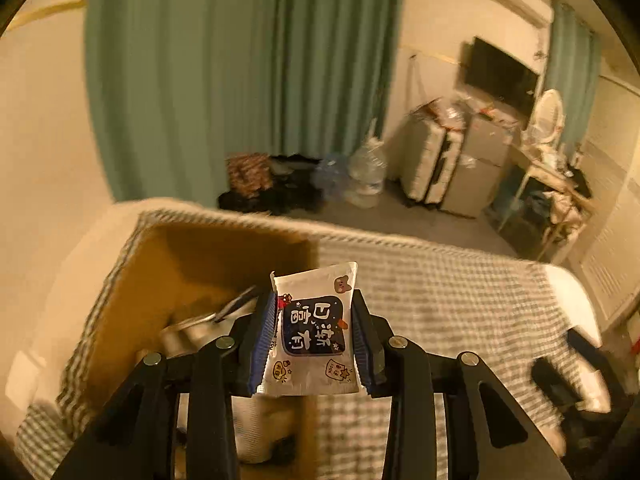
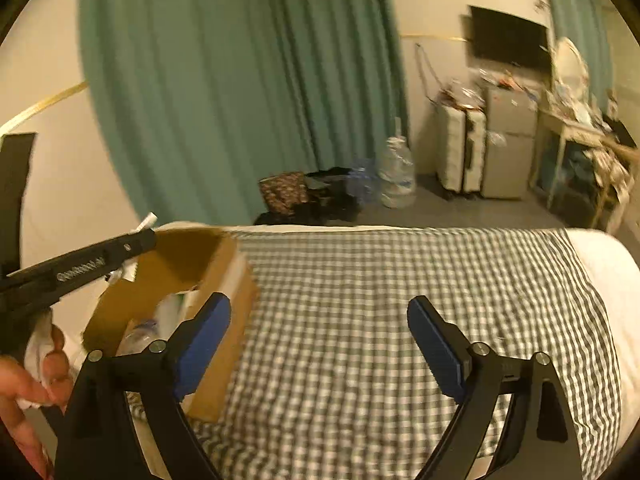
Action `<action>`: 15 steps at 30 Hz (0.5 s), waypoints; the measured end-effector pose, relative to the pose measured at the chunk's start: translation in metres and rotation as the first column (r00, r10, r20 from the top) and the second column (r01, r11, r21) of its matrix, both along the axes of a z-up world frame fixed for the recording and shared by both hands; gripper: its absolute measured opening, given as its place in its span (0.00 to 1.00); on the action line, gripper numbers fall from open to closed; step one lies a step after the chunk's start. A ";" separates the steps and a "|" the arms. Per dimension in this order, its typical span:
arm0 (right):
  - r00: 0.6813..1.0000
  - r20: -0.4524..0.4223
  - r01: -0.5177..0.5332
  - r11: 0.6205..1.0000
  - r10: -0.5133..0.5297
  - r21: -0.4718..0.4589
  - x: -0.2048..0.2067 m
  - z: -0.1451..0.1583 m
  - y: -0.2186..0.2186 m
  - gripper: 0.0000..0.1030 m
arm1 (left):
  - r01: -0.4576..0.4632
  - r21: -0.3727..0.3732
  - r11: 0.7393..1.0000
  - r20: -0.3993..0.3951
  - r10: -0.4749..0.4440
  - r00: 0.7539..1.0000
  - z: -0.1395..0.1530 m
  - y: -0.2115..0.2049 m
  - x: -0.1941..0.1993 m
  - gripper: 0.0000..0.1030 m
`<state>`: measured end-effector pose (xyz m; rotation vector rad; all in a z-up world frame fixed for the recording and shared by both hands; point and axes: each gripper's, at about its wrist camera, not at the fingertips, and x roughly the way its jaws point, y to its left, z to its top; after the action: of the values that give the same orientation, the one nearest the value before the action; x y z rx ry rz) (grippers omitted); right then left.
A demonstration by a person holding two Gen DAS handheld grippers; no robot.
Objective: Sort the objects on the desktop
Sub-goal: 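Carry the sachet into the box and open the left tool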
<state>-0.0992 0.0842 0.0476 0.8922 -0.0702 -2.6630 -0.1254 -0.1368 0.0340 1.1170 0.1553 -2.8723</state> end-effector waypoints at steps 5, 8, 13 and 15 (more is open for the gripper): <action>0.998 0.025 -0.051 0.997 0.050 0.051 0.005 -0.012 -0.042 0.95 | -0.020 -0.018 1.000 0.045 0.021 0.999 -0.035 -0.024 0.010 0.83; 0.997 0.052 -0.060 0.996 0.056 0.071 0.005 -0.022 -0.050 1.00 | -0.019 -0.060 0.998 0.004 0.020 1.000 -0.040 -0.023 0.025 0.89; 0.997 0.073 -0.024 0.997 0.019 0.075 0.013 -0.032 -0.047 1.00 | 0.005 -0.083 0.997 -0.047 -0.009 0.999 -0.035 -0.012 0.055 0.99; 0.998 0.056 0.010 0.998 -0.013 0.060 0.022 -0.032 -0.040 1.00 | 0.022 -0.069 0.997 -0.090 -0.028 0.996 -0.034 -0.006 0.073 1.00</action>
<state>-0.0775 0.0440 0.0159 0.9887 -0.0096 -2.6634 -0.0528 -0.1428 0.0000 0.9849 0.0474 -2.9274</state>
